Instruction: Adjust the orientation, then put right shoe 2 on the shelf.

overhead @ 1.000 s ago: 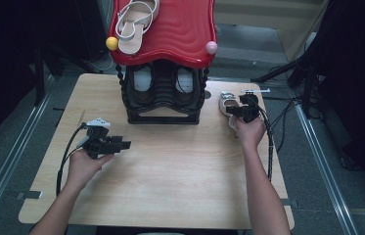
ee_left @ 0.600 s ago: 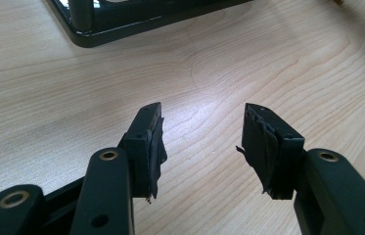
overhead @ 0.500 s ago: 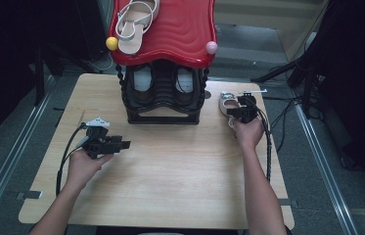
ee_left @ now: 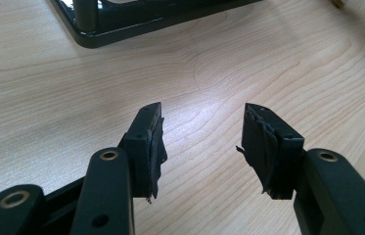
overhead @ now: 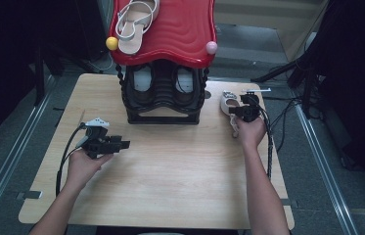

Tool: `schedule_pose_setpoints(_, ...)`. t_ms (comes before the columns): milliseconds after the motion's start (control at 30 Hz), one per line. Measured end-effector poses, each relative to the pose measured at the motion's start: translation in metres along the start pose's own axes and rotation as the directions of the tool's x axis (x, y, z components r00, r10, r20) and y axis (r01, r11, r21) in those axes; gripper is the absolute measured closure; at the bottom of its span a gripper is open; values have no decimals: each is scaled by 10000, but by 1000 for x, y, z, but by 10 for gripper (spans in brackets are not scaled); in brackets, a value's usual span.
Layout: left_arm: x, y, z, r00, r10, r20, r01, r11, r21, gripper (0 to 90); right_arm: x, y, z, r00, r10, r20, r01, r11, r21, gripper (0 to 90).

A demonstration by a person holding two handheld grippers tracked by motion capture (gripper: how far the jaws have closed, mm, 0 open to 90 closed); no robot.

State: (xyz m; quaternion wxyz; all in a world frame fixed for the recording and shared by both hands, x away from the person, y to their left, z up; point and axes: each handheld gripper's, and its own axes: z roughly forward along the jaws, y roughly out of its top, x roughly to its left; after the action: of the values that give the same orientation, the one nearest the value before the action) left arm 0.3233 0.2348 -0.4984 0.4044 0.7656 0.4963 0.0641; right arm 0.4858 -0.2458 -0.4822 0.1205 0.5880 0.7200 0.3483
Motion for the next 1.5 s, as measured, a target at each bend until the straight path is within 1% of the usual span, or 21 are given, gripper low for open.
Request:
schedule_pose_setpoints(67, 0, 0, 0, 10000, -22, 3, 22, 10000, -4, 509, -1, 1, -2, 10000, -55, 42, 56, 10000, -59, 878)
schedule_pose_setpoints(133, 1, 0, 0, 10000, -30, 4, 30, 10000, -2, 509, -1, 2, -4, 10000, 45, -10, -45, 9999, -147, 878)
schedule_pose_setpoints(267, 1, 0, 1, 10000, -69, 28, 69, 10000, -2, 509, -2, 5, -8, 10000, 84, 54, -83, 9999, -93, 879)
schedule_pose_setpoints(300, 2, 0, 1, 10000, -72, 30, 72, 10000, -15, 509, -2, 6, -9, 9999, 120, 7, -120, 9999, -98, 880)
schedule_pose_setpoints(533, 2, 0, 1, 9999, -101, 12, 101, 9999, 20, 509, -2, 12, -17, 9968, 549, -573, -552, 9985, -46, 881)
schedule_pose_setpoints(733, 2, -1, 2, 9999, -100, 27, 100, 10000, -2, 508, 1, 17, -22, 9930, 673, -970, -684, 9976, -79, 881)
schedule_pose_setpoints(833, 2, -1, 2, 9999, -105, 40, 105, 9999, -8, 508, 1, 18, -24, 9881, 836, -1290, -877, 9958, -268, 881)
schedule_pose_setpoints(1000, 2, -1, 1, 9999, -114, 38, 114, 9999, -26, 508, 0, 22, -29, 9799, 1177, -1609, -1256, 9913, -402, 881)
schedule_pose_setpoints(1067, 2, -1, 1, 9999, -96, 41, 97, 10000, -13, 509, 1, 24, -32, 9795, 1168, -1643, -1245, 9915, -372, 881)
schedule_pose_setpoints(1133, 2, -1, 2, 9999, -107, 48, 107, 9999, -13, 509, 4, 28, -35, 9849, 949, -1447, -1004, 9945, -314, 881)
schedule_pose_setpoints(1200, 2, -1, 2, 9999, -101, 58, 101, 9999, -10, 509, 8, 32, -39, 9874, 815, -1360, -873, 9955, -373, 881)
schedule_pose_setpoints(1233, 2, -1, 1, 9999, -104, 50, 104, 9999, -11, 508, 8, 34, -41, 9870, 805, -1389, -879, 9950, -479, 881)
schedule_pose_setpoints(1267, 2, -1, 1, 9999, -99, 54, 100, 9999, -14, 508, 9, 35, -43, 9846, 902, -1497, -993, 9935, -549, 881)
schedule_pose_setpoints(1333, 2, -1, 2, 9999, -123, 41, 123, 9999, -6, 508, 10, 39, -46, 9813, 973, -1662, -1067, 9931, -489, 881)
schedule_pose_setpoints(1400, 2, -1, 2, 9999, -93, 76, 93, 9999, 57, 508, 14, 43, -51, 9832, 846, -1619, -938, 9943, -503, 881)
schedule_pose_setpoints(1500, 1, -1, 2, 10000, -73, 65, 73, 10000, 63, 508, 18, 48, -58, 9805, 809, -1792, -940, 9934, -658, 881)
